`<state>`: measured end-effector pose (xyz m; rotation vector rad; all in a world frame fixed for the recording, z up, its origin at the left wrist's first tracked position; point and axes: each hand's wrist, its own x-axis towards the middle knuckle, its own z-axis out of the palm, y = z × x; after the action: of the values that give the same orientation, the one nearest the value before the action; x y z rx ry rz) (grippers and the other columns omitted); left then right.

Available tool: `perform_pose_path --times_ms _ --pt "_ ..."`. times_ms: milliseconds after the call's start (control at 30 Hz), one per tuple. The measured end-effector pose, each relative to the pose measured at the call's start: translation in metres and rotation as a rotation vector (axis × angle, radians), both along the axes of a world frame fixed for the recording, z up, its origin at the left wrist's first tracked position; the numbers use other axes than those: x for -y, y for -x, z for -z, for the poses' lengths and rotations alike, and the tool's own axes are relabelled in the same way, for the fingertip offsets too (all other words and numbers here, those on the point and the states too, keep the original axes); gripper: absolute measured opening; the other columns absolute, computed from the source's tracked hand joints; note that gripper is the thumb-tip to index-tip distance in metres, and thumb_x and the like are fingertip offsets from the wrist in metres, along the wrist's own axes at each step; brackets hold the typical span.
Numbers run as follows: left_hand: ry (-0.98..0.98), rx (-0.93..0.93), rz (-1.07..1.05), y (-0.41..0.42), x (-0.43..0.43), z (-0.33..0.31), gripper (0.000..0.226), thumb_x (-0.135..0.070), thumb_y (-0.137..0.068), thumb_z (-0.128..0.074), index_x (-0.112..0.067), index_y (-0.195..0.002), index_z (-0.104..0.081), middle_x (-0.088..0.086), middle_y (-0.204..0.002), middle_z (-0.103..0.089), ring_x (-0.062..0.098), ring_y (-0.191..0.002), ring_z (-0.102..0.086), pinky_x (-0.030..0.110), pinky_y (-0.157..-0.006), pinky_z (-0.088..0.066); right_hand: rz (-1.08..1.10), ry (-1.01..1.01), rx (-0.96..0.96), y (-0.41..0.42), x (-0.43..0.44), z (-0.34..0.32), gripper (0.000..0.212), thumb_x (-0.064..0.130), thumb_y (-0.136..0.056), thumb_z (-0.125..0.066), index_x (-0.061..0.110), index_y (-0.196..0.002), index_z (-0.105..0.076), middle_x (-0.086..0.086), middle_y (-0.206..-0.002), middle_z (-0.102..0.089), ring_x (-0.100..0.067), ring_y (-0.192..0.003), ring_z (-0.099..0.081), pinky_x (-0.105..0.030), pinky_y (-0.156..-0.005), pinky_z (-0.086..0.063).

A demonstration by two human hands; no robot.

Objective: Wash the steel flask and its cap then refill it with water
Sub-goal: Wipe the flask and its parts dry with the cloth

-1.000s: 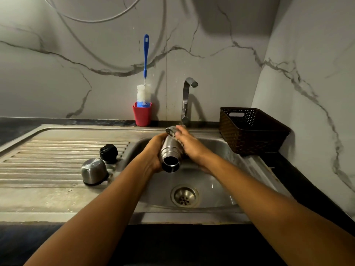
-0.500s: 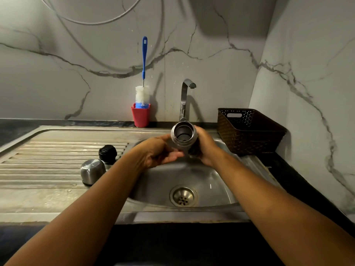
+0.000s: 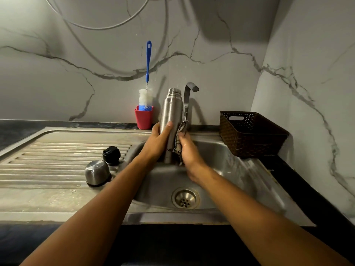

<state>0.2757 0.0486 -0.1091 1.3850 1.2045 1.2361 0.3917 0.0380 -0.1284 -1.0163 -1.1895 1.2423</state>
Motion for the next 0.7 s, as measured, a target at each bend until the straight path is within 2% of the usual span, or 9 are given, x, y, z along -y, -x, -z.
perform_pose_path --times_ms 33,100,167,267,333,400,533,600,700 --pt "-0.01 0.043 -0.009 0.001 -0.001 0.001 0.049 -0.058 -0.104 -0.046 -0.032 -0.144 -0.038 0.003 -0.123 -0.065 0.019 -0.109 -0.069 0.038 -0.093 -0.058 0.002 -0.106 0.065 0.003 0.001 0.006 0.044 0.033 -0.111 -0.037 0.031 -0.155 -0.038 -0.001 -0.149 -0.054 -0.011 -0.129 -0.056 -0.028 -0.108 -0.046" --pt "0.019 0.154 -0.012 0.004 -0.001 0.004 0.039 -0.052 -0.108 -0.043 -0.029 -0.139 -0.044 0.007 -0.122 -0.067 0.021 -0.109 -0.07 0.035 -0.087 -0.059 0.011 -0.258 0.294 0.008 0.005 0.016 0.06 0.034 -0.108 -0.041 0.04 -0.162 -0.016 0.0 -0.168 -0.023 -0.015 -0.148 -0.034 -0.035 -0.12 -0.034" --pt "0.05 0.218 0.004 0.006 -0.001 0.011 0.043 -0.05 -0.107 -0.045 -0.021 -0.138 -0.055 0.012 -0.124 -0.071 0.021 -0.107 -0.073 0.034 -0.083 -0.06 0.013 -0.352 0.471 0.011 0.006 0.017 0.063 0.039 -0.104 -0.042 0.051 -0.159 -0.015 0.006 -0.172 0.002 -0.02 -0.155 -0.019 -0.044 -0.125 -0.027" --pt "0.077 0.27 0.002 0.0 0.009 0.014 0.042 -0.056 -0.105 -0.045 -0.029 -0.13 -0.065 0.011 -0.117 -0.077 0.022 -0.103 -0.076 0.039 -0.088 -0.06 0.035 -0.405 0.475 0.008 -0.009 -0.014 0.058 0.052 -0.102 -0.042 0.053 -0.157 -0.024 0.006 -0.171 0.002 -0.025 -0.156 -0.02 -0.051 -0.124 -0.027" --pt "0.142 0.313 0.062 -0.004 0.019 0.011 0.054 -0.065 -0.1 -0.048 -0.023 -0.128 -0.066 0.014 -0.111 -0.078 0.029 -0.103 -0.076 0.046 -0.095 -0.059 0.09 -0.354 0.45 0.001 -0.032 -0.046 0.057 0.051 -0.106 -0.043 0.042 -0.16 -0.025 -0.004 -0.17 -0.009 -0.029 -0.153 -0.027 -0.049 -0.122 -0.029" --pt "0.188 0.291 0.115 -0.005 0.021 0.01 0.062 -0.068 -0.095 -0.053 -0.017 -0.126 -0.064 0.016 -0.106 -0.079 0.033 -0.099 -0.076 0.047 -0.094 -0.061 0.091 -0.297 0.4 -0.006 -0.047 -0.067 0.06 0.045 -0.108 -0.045 0.034 -0.162 -0.024 -0.01 -0.166 -0.025 -0.031 -0.149 -0.035 -0.048 -0.12 -0.033" --pt "0.197 0.385 0.107 0.004 0.012 0.002 0.046 -0.058 -0.1 -0.054 -0.018 -0.117 -0.067 0.009 -0.084 -0.08 0.02 -0.069 -0.077 0.03 -0.057 -0.062 0.039 -0.307 0.382 0.001 -0.016 -0.039 0.061 0.047 -0.107 -0.045 0.042 -0.162 -0.019 -0.002 -0.169 -0.018 -0.025 -0.149 -0.033 -0.052 -0.12 -0.035" --pt "0.207 0.407 0.045 0.012 0.006 -0.002 0.05 -0.059 -0.102 -0.05 -0.017 -0.124 -0.065 0.011 -0.089 -0.079 0.021 -0.069 -0.076 0.03 -0.053 -0.059 -0.047 -0.319 0.382 0.005 0.011 -0.01 0.059 0.043 -0.108 -0.043 0.046 -0.161 -0.016 0.005 -0.171 -0.01 -0.023 -0.15 -0.029 -0.05 -0.12 -0.035" --pt "0.156 0.394 -0.054 0.022 -0.006 0.006 0.051 -0.054 -0.105 -0.046 -0.019 -0.142 -0.053 0.017 -0.116 -0.073 0.028 -0.095 -0.075 0.037 -0.069 -0.061 -0.09 -0.361 0.536 0.006 0.02 0.006 0.06 0.044 -0.108 -0.043 0.051 -0.159 -0.015 0.009 -0.172 0.006 -0.022 -0.155 -0.017 -0.049 -0.124 -0.028"
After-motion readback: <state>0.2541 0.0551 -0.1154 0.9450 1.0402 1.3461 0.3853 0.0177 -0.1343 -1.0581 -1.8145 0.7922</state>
